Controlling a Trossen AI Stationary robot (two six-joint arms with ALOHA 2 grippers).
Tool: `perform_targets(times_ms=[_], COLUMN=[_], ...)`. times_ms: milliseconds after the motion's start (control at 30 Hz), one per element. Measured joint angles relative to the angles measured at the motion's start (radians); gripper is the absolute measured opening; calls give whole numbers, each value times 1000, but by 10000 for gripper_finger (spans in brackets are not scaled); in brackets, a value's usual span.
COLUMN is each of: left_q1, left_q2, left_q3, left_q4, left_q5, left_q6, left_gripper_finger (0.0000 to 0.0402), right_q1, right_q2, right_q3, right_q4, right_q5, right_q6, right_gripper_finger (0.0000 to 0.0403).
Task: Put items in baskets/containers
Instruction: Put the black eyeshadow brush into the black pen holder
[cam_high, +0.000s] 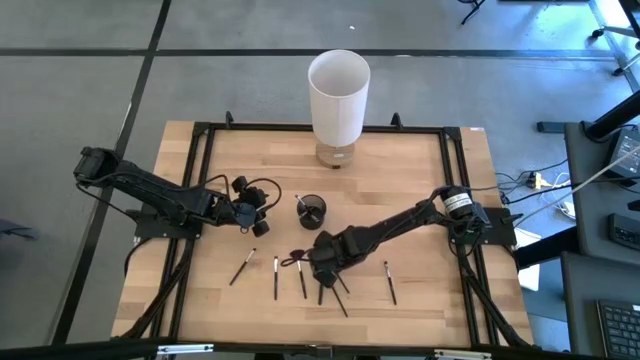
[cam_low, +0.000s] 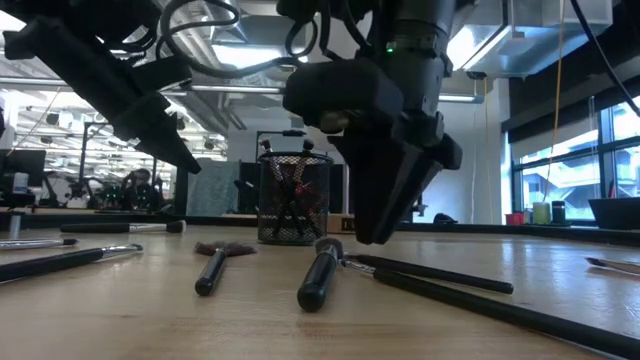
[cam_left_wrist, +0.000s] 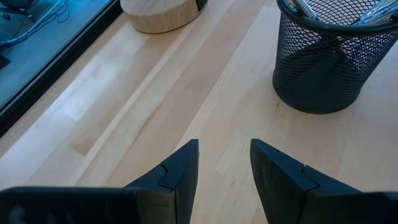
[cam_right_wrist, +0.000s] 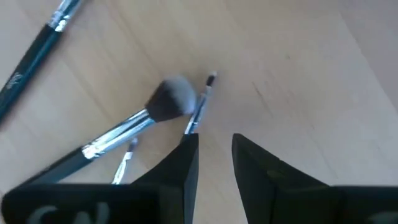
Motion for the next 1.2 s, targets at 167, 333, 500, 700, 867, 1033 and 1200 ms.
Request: perform_targets(times_ms=[167, 333, 500, 700, 867, 1033, 1200], left_q1=[0, 0, 0, 0, 0, 0, 0], left_q2=[0, 0, 0, 0, 0, 0, 0], left_q3=[0, 0, 0, 0, 0, 0, 0], left_q4=[0, 0, -1, -8, -10, -14, -15], left_q5=[0, 1, 2, 1, 1, 1, 2], left_q6=[0, 0, 0, 0, 0, 0, 0], left_gripper_finger=[141, 141, 141, 141, 141, 141, 141], right_q1=[0, 0, 0, -2, -2, -11, -28], right_q2=[0, 0, 11, 16, 16, 17, 38], right_q3=[0, -17, -49, -66, -65, -67, -68], right_q4=[33, 92, 105, 90, -57, -141, -140], right_q5=[1, 4, -12, -71, -86, -112, -117], right_q6=[-29, -46, -36, -50, -47, -29, -32], right_gripper_finger=[97, 97, 97, 96, 80, 43, 18])
